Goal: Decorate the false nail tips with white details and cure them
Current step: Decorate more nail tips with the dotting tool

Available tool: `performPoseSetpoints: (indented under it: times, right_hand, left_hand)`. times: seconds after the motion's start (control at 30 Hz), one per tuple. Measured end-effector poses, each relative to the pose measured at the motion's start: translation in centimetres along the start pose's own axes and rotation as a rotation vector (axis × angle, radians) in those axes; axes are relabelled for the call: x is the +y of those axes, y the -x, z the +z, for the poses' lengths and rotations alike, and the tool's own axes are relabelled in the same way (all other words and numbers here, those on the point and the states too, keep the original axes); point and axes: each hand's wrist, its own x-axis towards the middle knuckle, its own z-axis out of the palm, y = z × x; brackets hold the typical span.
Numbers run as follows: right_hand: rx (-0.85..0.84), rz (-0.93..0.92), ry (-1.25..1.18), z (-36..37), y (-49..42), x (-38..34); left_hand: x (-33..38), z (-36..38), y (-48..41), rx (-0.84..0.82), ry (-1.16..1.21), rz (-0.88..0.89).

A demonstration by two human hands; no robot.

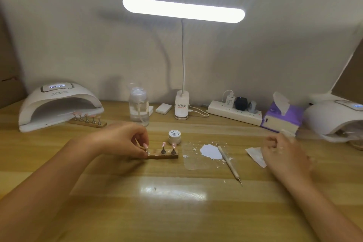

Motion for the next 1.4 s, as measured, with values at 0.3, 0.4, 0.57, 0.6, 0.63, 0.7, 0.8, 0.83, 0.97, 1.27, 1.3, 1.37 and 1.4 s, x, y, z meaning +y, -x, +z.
performPoseSetpoints:
  times: [0.3, 0.4, 0.57, 0.6, 0.63, 0.7, 0.8, 0.83, 0.97, 1.27, 1.3, 1.37, 1.4]
  right_hand:
    - [0.040, -0.046, 0.133, 0.3, -0.3, 1.1]
    - [0.096, -0.092, 0.070, 0.4, -0.1, 1.0]
    - [0.288, -0.195, -0.294, -0.2, 0.2, 0.5]
    - [0.318, -0.246, -0.336, -0.6, 0.5, 0.1]
    - [0.349, -0.307, -0.355, -0.9, 1.0, -0.5]
    - [0.348, -0.423, -0.401, -1.3, 2.4, -2.2]
    - [0.159, -0.560, -0.522, -0.6, 5.6, -4.9]
    - [0.111, -0.608, -0.540, -0.1, 6.6, -5.5]
    - [0.130, -0.733, -0.473, 1.1, 8.5, -6.2]
    - [-0.077, -0.584, -0.251, 1.1, 8.2, -6.5]
    - [-0.108, -0.565, -0.216, 1.2, 8.3, -6.5]
    - [-0.137, -0.522, -0.194, 1.4, 8.4, -6.6]
    - [-0.137, -0.497, -0.195, 1.5, 8.3, -6.7]
  left_hand:
    - [0.6, -1.5, 0.8, 0.125, -0.098, 0.029]
    - [1.3, -1.8, 1.0, 0.214, -0.099, 0.085]
    - [3.5, -1.4, 1.1, 0.388, 0.001, 0.201]
    - [4.3, -1.1, 1.1, 0.421, 0.050, 0.231]
    - [5.1, -0.7, 1.2, 0.438, 0.132, 0.259]
    - [7.2, 0.8, 1.4, 0.392, 0.404, 0.306]
    - [10.2, 4.0, 1.7, 0.195, 0.775, 0.329]
    - [10.9, 5.1, 1.8, 0.154, 0.833, 0.333]
    - [11.9, 7.0, 1.7, 0.159, 0.914, 0.337]
    - [11.6, 7.3, 1.5, 0.512, 0.848, 0.276]
    - [11.7, 7.5, 1.6, 0.642, 0.721, 0.342]
    - [12.0, 8.1, 1.9, 0.782, 0.479, 0.521]
    - [12.3, 8.5, 2.2, 0.785, 0.412, 0.591]
